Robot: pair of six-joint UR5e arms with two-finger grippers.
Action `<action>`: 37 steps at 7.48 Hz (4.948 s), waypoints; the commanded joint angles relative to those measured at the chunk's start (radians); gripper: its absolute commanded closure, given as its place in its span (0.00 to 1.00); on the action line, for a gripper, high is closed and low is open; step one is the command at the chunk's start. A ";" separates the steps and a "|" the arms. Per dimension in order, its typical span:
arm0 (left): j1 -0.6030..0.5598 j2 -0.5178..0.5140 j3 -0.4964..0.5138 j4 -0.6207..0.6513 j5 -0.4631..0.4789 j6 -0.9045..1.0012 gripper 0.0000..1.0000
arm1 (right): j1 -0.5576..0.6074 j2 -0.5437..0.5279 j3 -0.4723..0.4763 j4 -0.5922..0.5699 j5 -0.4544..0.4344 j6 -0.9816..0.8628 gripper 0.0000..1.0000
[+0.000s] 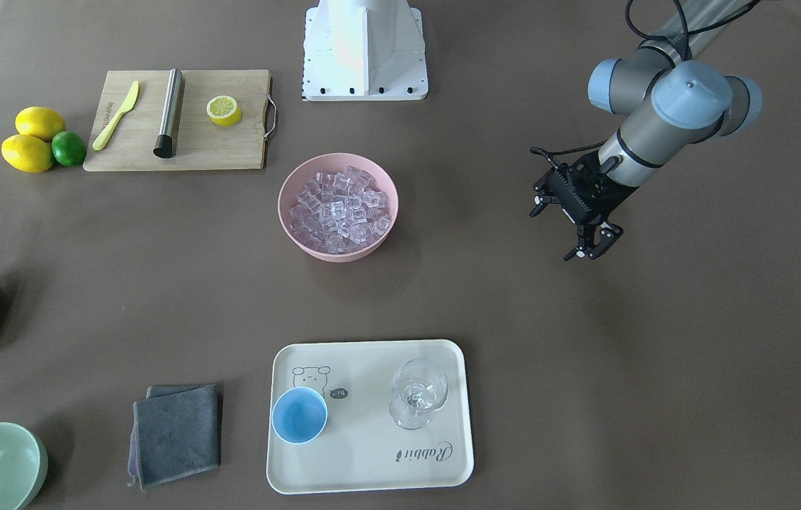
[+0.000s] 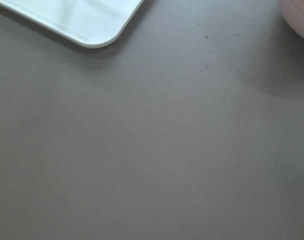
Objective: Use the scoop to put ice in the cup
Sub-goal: 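Move the left gripper toward the pink bowl while the right gripper reaches the metal scoop, then grasp the metal scoop handle with the right gripper and lift it, then carry the scoop with the right gripper over the pink ice bowl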
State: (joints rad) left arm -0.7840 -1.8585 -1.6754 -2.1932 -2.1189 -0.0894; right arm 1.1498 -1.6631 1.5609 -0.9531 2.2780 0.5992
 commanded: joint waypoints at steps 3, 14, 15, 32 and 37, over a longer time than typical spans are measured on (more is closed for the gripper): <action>0.115 -0.120 0.170 -0.308 0.037 0.005 0.02 | -0.067 0.017 -0.038 -0.051 -0.011 -0.007 0.61; 0.258 -0.234 0.321 -0.599 0.207 -0.024 0.02 | 0.031 0.213 0.366 -0.562 -0.005 -0.487 1.00; 0.258 -0.234 0.321 -0.599 0.204 -0.024 0.02 | -0.016 0.244 0.373 -0.562 -0.024 -0.677 1.00; 0.252 -0.272 0.373 -0.591 0.206 -0.047 0.02 | -0.430 0.999 0.219 -1.698 -0.557 -1.402 1.00; 0.253 -0.291 0.391 -0.589 0.204 -0.047 0.02 | -0.513 1.034 0.133 -1.696 -0.603 -1.337 1.00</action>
State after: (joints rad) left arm -0.5319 -2.1445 -1.2858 -2.7830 -1.9129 -0.1365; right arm 0.6589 -0.6315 1.7105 -2.6493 1.6891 -0.7479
